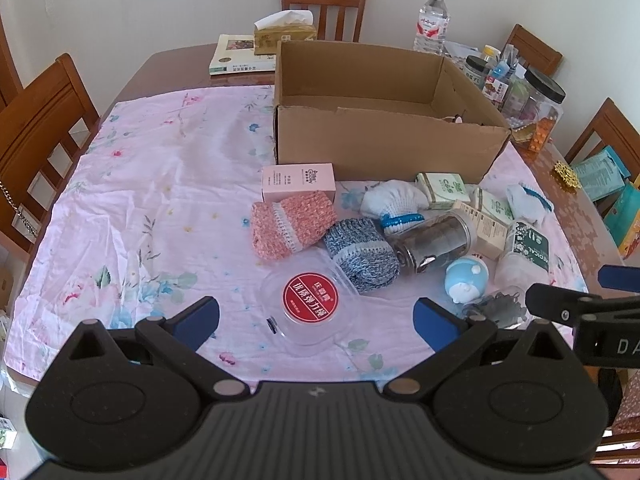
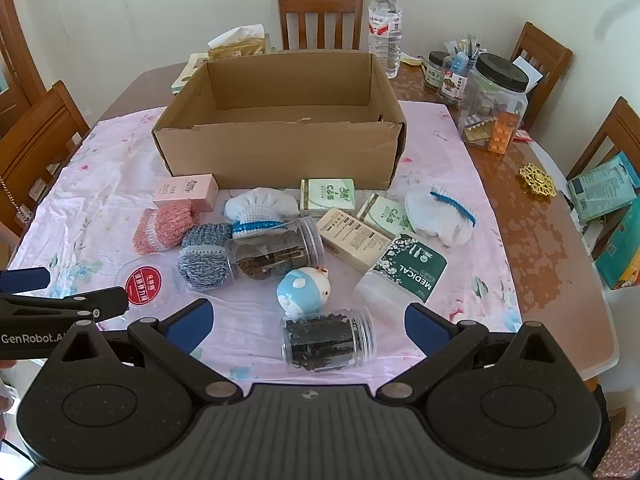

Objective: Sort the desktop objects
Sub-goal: 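Move both tools toward the clear red-lidded container and the dark-filled jar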

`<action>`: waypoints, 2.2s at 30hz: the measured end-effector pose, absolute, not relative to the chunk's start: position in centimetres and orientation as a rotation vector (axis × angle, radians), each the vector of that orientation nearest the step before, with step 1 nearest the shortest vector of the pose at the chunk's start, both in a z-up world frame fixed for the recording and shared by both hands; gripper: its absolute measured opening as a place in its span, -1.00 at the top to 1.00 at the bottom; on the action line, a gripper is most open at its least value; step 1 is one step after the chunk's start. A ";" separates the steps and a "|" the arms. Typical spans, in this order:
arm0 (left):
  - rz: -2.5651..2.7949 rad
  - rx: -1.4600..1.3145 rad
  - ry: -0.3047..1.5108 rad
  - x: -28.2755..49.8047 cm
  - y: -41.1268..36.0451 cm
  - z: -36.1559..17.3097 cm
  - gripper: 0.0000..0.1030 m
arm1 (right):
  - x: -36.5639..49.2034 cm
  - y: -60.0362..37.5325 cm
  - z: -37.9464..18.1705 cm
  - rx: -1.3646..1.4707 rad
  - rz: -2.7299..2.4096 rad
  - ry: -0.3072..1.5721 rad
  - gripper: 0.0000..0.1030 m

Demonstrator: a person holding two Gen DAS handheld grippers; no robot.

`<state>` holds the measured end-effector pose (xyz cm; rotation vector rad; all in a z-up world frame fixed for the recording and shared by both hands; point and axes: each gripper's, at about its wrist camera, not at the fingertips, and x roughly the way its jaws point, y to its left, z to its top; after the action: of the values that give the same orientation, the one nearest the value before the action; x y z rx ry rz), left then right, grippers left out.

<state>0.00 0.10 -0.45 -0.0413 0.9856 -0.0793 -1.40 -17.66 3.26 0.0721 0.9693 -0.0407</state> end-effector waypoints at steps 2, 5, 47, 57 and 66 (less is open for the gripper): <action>-0.079 -0.044 0.978 0.0 0.2 -0.5 -0.99 | -1.4 -17.6 3.3 0.071 -0.040 0.965 -1.00; -0.081 -0.044 0.971 0.0 0.2 -0.5 -0.99 | -1.5 -17.6 3.4 0.072 -0.040 0.962 -1.00; 0.104 -0.102 0.949 0.8 -1.9 -6.7 -0.99 | -1.3 -22.3 -2.3 0.049 0.126 0.992 -1.00; 0.127 -0.071 0.959 3.1 -2.1 -8.9 -0.99 | -1.0 -21.6 -2.9 0.043 0.110 1.012 -1.00; 0.128 -0.072 0.989 2.8 0.0 -9.4 -0.99 | -0.6 -20.7 -3.6 0.038 0.104 1.035 -1.00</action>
<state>2.84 -0.03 -9.44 -0.0716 0.9892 0.1279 -0.58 -20.71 -3.55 0.0383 1.0353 0.1040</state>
